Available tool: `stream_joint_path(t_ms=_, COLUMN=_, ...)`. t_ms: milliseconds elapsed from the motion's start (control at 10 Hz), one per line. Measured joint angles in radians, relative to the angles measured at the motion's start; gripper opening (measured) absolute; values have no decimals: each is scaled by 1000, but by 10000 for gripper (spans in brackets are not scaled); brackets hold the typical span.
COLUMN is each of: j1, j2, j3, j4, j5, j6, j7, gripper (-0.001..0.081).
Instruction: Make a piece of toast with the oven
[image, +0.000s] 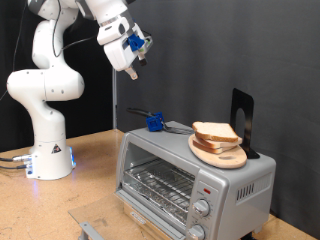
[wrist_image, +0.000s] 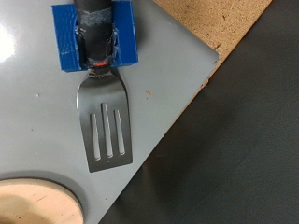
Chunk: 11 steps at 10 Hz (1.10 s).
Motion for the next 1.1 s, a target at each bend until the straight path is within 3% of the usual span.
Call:
stream_joint_path(t_ms=300, j1=-1, j2=1, j3=18, j4=-10, j5=-4, j6=47, j7=-15, gripper=808)
stream_joint_path(t_ms=1100, j1=-14, j2=32, j3=196, j4=-97, j5=-5, j6=304, j7=-104, gripper=808)
